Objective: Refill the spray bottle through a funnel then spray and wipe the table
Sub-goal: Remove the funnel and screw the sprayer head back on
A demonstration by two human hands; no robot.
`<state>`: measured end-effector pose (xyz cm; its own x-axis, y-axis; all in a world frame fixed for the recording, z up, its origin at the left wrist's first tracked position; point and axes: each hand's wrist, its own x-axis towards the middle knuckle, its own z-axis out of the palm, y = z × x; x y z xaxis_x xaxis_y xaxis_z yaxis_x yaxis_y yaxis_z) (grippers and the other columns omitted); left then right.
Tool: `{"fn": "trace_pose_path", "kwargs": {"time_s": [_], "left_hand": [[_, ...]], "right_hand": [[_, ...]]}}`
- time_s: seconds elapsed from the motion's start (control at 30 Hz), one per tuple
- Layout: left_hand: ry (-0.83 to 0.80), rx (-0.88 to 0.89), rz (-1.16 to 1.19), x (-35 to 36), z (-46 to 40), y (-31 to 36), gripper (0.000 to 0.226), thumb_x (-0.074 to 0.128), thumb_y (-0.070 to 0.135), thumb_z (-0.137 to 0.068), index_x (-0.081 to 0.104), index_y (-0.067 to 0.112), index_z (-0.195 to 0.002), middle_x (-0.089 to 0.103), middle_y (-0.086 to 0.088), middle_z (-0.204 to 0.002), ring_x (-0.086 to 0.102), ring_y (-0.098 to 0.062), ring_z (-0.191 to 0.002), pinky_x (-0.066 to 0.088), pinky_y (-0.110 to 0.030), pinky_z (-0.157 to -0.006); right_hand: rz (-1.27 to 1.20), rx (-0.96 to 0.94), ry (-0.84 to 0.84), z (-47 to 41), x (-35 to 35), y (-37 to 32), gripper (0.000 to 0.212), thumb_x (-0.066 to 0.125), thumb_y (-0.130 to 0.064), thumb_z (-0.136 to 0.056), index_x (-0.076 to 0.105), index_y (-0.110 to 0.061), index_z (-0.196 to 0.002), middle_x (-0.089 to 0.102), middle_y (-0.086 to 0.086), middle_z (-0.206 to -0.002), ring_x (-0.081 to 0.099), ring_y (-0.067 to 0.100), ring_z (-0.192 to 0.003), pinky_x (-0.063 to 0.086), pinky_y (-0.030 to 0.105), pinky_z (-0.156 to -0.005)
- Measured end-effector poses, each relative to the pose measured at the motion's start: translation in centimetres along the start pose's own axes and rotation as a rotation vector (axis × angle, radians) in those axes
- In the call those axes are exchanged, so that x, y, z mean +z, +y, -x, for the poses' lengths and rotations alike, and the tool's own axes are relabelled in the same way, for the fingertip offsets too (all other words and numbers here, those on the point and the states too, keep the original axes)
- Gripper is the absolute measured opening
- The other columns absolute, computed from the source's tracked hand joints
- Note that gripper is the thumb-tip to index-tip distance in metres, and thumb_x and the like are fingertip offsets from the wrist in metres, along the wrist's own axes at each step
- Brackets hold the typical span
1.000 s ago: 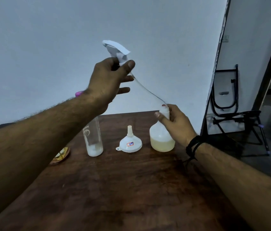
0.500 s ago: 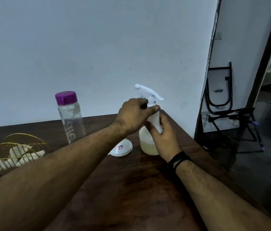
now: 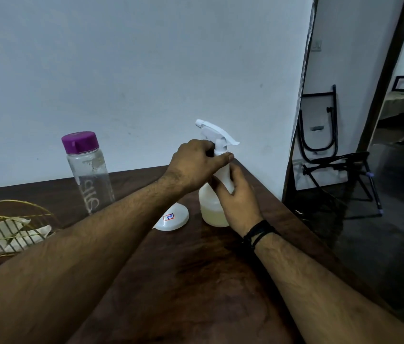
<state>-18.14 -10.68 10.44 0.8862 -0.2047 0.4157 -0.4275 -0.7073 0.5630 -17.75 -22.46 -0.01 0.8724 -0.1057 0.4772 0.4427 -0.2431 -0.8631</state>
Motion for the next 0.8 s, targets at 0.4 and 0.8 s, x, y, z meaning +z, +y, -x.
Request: {"fn": "trace_pose_path", "kwargs": {"time_s": [0.4, 0.8], "left_hand": [[-0.074, -0.071, 0.124, 0.0, -0.2, -0.1, 0.033, 0.062, 0.040, -0.093, 0.068, 0.008, -0.086, 0.063, -0.003, -0.072, 0.067, -0.027, -0.064, 0.060, -0.050, -0.074], [0.136, -0.132, 0.095, 2.3, 0.1, -0.9, 0.046, 0.062, 0.072, -0.082, 0.061, 0.027, -0.093, 0.067, 0.011, -0.081, 0.066, -0.011, -0.082, 0.051, -0.031, -0.069]], "right_hand": [[0.008, -0.003, -0.004, -0.2, -0.1, 0.0, 0.042, 0.064, -0.048, -0.095, 0.058, -0.032, -0.133, 0.071, -0.012, -0.119, 0.065, 0.009, -0.116, 0.056, 0.043, -0.100], [-0.006, 0.006, -0.008, -0.3, -0.2, -0.3, 0.030, 0.064, -0.038, -0.101, 0.056, -0.035, -0.129, 0.070, -0.008, -0.125, 0.065, 0.010, -0.118, 0.056, 0.042, -0.100]]}}
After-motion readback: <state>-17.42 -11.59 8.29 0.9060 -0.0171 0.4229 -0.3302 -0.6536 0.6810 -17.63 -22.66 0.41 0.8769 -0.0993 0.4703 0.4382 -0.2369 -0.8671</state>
